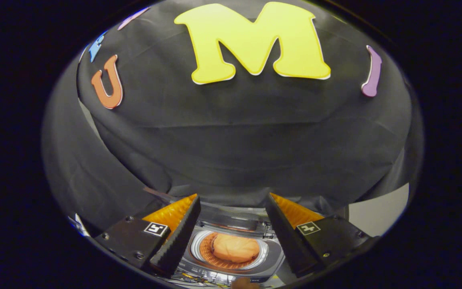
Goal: Put the clothes into the washing machine and then close the washing machine lid.
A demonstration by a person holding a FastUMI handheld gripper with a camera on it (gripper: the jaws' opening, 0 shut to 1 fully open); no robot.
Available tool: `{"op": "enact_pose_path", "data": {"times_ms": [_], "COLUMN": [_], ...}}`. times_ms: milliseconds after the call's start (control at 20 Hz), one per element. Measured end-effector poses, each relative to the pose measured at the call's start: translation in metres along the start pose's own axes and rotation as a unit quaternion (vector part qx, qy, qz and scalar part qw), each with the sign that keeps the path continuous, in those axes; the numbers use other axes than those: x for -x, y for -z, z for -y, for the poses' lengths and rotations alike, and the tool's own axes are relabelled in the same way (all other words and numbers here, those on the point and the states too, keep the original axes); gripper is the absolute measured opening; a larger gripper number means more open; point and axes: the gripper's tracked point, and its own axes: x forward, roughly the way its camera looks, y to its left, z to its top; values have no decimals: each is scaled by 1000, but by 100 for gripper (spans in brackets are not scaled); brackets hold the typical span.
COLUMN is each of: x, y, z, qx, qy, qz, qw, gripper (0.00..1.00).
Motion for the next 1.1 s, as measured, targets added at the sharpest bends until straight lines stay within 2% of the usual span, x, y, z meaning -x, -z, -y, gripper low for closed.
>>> {"op": "enact_pose_path", "data": {"times_ms": [250, 450, 550, 800, 1100], "x": [-45, -78, -89, -93, -94], "y": [-5, 8, 17, 18, 15], "z": [0, -1, 5, 10, 10], "qx": [-3, -41, -39, -19, -7], "qy": [3, 4, 16, 35, 31], "qz": [-6, -30, -29, -14, 22], "qw": [1000, 999, 999, 999, 999], "gripper": [100, 100, 100, 100, 100]}}
